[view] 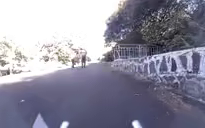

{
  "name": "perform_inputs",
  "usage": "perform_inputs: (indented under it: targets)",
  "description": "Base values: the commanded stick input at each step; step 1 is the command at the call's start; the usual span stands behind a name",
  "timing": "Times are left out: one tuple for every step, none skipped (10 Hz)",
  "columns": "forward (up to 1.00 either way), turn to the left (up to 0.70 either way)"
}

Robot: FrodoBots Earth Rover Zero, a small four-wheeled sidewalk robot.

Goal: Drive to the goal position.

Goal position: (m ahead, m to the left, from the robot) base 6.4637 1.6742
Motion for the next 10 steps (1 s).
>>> perform_inputs:
  targets:
    - [0.70,0.00]
    - [0.70,0.00]
    - [0.70,0.00]
    - [0.70,0.00]
    - [0.70,0.00]
    - [0.70,0.00]
    - [0.70,0.00]
    - [0.70,0.00]
    - [0.70,0.00]
    - [0.70,0.00]
